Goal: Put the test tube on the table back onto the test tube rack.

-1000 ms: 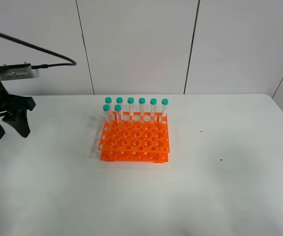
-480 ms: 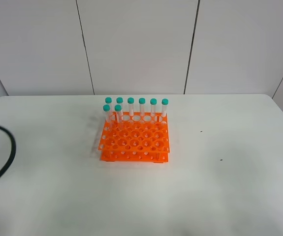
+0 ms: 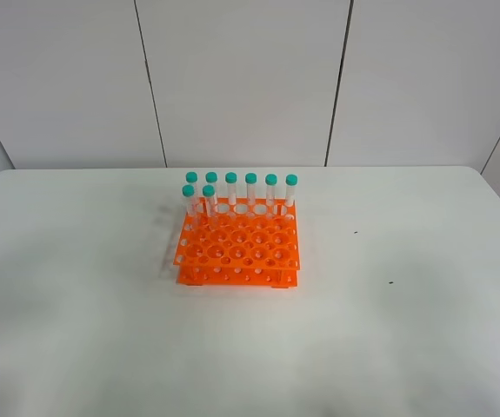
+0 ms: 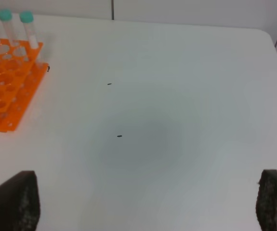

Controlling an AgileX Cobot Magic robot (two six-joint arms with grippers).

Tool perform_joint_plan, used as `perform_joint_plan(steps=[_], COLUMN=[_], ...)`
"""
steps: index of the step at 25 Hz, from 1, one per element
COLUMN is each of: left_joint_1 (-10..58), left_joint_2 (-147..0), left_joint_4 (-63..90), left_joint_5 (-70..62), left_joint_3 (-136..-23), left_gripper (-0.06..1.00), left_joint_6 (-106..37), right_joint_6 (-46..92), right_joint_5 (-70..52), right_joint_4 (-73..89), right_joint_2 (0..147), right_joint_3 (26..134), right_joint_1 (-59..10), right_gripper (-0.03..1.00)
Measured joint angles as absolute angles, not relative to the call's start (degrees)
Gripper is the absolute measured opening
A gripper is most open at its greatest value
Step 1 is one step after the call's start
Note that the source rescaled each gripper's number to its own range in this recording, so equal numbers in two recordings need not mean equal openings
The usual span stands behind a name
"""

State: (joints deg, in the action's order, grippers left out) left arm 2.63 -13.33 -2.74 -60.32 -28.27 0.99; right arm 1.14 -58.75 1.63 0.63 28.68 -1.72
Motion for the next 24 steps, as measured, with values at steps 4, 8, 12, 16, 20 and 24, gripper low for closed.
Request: perform_joint_plan(steps=[4, 8, 12, 16, 20, 24], left_joint_1=[2.63, 2.63, 2.63, 2.63, 2.63, 2.63], left_joint_2=[-10.41, -7.83, -3.29, 0.12, 0.12, 0.12], left_joint_4=[-2.82, -2.82, -2.82, -2.82, -2.82, -2.82], left_joint_5=[-60.32, -60.32, -60.32, -60.38, -60.38, -60.38], left_joint_3=[-28.27, -28.27, -28.27, -28.27, -28.27, -28.27], left_gripper=[0.83, 0.83, 0.83, 0.83, 0.83, 0.83], left_joint_6=[0.99, 0.99, 0.99, 0.99, 0.99, 0.99], right_joint_6=[1.14, 1.14, 1.14, 1.14, 1.14, 1.14], right_joint_5=[-58.75, -58.75, -58.75, -58.75, -58.75, -58.75], right_joint_4=[1.63, 1.63, 1.63, 1.63, 1.63, 1.63], right_joint_2=[0.63, 0.63, 0.63, 0.63, 0.63, 0.63], right_joint_3=[28.68, 28.68, 28.68, 28.68, 28.68, 28.68], right_joint_1=[-1.72, -1.72, -1.72, -1.72, -1.72, -1.72], right_gripper=[1.0, 1.0, 1.0, 1.0, 1.0, 1.0])
